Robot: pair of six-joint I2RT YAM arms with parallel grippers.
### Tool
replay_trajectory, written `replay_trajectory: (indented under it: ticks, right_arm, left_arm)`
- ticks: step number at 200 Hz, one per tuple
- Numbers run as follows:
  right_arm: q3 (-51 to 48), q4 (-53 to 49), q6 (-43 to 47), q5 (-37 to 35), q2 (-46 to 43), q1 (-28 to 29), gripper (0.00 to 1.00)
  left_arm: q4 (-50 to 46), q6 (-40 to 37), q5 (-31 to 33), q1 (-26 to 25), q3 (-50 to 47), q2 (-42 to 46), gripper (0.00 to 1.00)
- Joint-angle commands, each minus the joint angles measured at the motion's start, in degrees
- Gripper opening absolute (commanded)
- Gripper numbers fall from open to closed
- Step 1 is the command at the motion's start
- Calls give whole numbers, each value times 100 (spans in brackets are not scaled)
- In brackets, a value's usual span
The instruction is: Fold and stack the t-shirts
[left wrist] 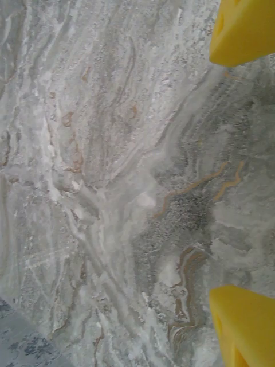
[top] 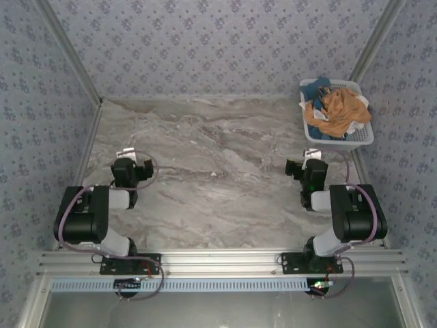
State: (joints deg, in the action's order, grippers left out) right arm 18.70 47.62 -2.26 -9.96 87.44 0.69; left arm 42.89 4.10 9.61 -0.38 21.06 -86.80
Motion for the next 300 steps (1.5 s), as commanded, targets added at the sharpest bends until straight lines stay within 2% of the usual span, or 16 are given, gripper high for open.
replay_trajectory:
  ticks: [1,223,235,255,270,282,293,300]
  right_arm:
    - [161,494,174,44,107,-61,100]
    - [40,651,203,93,52,-69,100]
    - [-190,938,300,-192,-183,57,100]
    - [-452,1089,883,-1397,-901,783,100]
    - [-316,622,1262,-1929,-1617,1314,100]
    - [15,-94,1111,-2093,-2292,1604,100]
    - [743,-1462,535,-2354,-2781,1836,100]
    - [1464,-2673,-78,-2566,-2901,1902,100]
  left_arm:
    - [536,-137,-117,56,179,-111,98]
    - [589,-131,-127,56,149,-85,98]
    - [516,-118,-39,40,118,87,98]
    - [-26,-232,602,-208,132,766,98]
    - [-407,-357,937,-427,178,1285,98]
    - [-550,-527,1189,-639,263,1663,98]
    - [-649,-692,1408,-817,447,1947,98]
    - [-647,-730,1539,-897,598,2092,98]
